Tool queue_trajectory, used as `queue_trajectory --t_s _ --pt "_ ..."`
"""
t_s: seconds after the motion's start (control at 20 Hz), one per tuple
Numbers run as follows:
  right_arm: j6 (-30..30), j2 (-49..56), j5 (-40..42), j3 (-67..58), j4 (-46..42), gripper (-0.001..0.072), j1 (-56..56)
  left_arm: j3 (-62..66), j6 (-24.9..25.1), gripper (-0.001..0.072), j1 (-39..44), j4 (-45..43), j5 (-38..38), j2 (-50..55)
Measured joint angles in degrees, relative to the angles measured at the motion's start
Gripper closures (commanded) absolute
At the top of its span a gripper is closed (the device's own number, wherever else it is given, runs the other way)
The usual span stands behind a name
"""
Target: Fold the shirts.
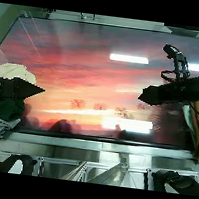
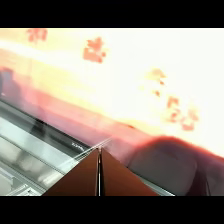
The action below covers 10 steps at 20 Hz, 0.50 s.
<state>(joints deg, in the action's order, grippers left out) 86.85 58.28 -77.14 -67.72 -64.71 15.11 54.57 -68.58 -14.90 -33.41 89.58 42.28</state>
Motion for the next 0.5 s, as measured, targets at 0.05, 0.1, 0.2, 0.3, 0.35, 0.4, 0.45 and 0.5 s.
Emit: queue_trajectory --t_s 0.05,0.1,0.2,0.3,0.35,0.4,0.45,0.5 --pt "0.00 0.00 0.00 0.00 0.00 0.0693 0.00 0.00 -0.02 0.0693 0.00 0.00 0.00 0.00" --pt "0.00 0.00 0.02 0.00 0.00 0.0694 0.00 0.00 -0.02 0.0695 0.00 0.00 0.00 0.00" --pt "0.00 0.00 0.07 0.00 -0.02 0.0694 0.00 0.04 0.00 0.0700 -0.31 0.00 -0.07 0.00" --pt "0.00 0.00 0.07 0.00 -0.02 0.0694 0.00 1.73 0.04 0.0650 -1.92 -2.01 -0.96 0.55" --pt "0.00 0.00 0.07 0.00 -0.02 0.0694 0.00 3.63 0.07 0.0281 -3.21 -4.98 -1.60 1.33" --pt "0.00 0.00 0.07 0.00 -0.02 0.0693 0.00 5.88 0.00 -0.0008 -4.63 -8.85 -2.12 2.40" --pt "-0.02 0.00 0.04 0.00 -0.02 0.0693 0.00 8.52 -0.70 -0.0009 -6.16 -13.53 -2.93 3.91" --pt "0.00 0.00 0.04 0.00 -0.02 0.0693 0.00 10.91 -1.40 -0.0008 -7.58 -18.12 -3.74 5.64"
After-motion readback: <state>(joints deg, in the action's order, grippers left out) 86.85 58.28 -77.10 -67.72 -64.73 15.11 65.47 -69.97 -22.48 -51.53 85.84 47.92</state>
